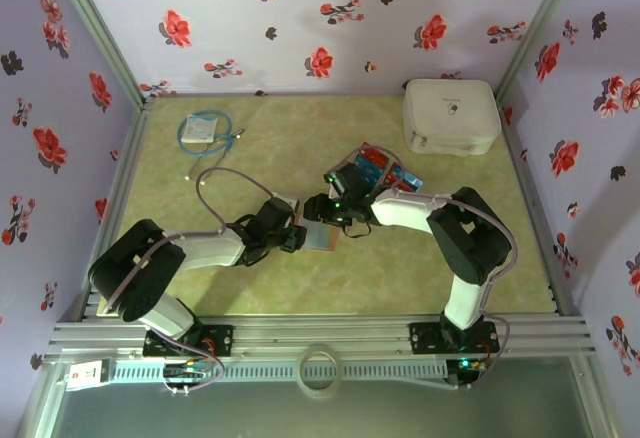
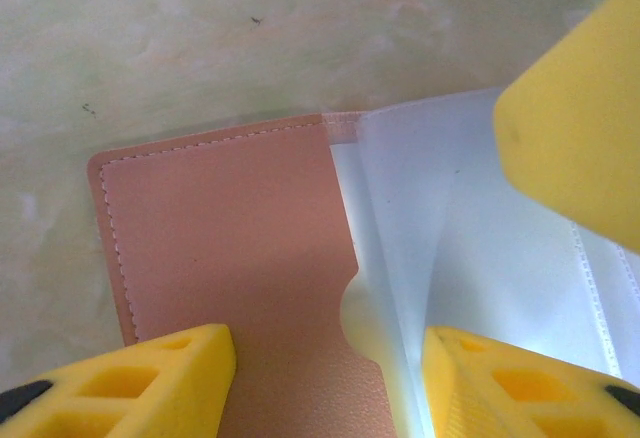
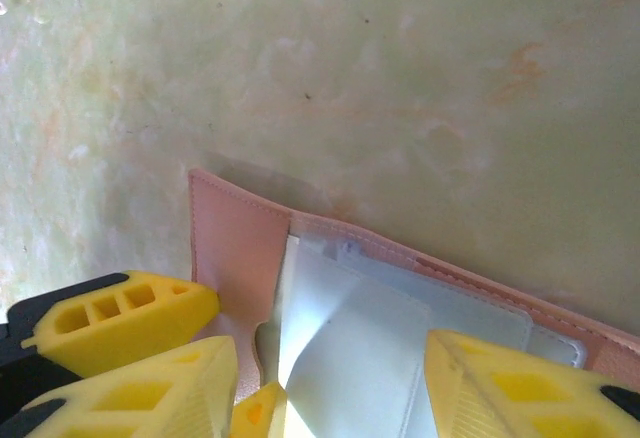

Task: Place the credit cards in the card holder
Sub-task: Flip over the card slot on the card holder.

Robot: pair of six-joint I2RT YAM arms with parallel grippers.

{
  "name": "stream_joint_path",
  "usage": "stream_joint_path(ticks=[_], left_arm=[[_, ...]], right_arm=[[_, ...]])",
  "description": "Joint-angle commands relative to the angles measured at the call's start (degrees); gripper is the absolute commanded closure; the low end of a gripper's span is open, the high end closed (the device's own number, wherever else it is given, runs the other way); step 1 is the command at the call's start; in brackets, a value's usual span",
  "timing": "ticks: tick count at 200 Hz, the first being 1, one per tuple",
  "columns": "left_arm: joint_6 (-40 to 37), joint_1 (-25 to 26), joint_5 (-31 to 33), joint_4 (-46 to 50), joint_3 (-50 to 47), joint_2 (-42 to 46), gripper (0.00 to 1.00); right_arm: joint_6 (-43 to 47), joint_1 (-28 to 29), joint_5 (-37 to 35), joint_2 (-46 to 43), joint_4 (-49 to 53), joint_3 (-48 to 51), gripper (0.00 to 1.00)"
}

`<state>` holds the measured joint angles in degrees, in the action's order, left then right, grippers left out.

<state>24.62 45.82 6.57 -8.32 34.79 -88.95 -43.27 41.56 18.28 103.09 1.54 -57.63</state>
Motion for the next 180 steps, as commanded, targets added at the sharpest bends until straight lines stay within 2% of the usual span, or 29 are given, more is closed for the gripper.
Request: stream_joint_path(ticks=[1, 46, 94, 139, 180], left_arm=[[-0.2, 0.7, -0.9, 6.3, -2.0, -3.1, 0.47], [-0.2, 0.7, -0.9, 6.1, -2.1, -3.2, 0.47], [0.0, 0.7, -0.8, 5.9, -2.3, -2.3, 0.45], [1.9, 0.0, -0.6, 5.9, -2.8, 6.3, 0.31], [4.3, -1.3, 0.3, 7.1, -3.6, 15.4, 0.16]], right_arm=[[-1.2, -0.2, -1.1, -0.9, 0.3, 0.9, 0.47], [-1.5, -0.2, -1.0, -0.1, -0.4, 1.2, 0.45], [-3.8, -0.1, 3.9, 1.0, -4.3, 0.9, 0.46], [-7.6, 0.2, 7.9, 0.8, -8.1, -0.2, 0.47], [-8.7, 1.7, 7.7, 1.3, -7.4, -2.5, 0.47]])
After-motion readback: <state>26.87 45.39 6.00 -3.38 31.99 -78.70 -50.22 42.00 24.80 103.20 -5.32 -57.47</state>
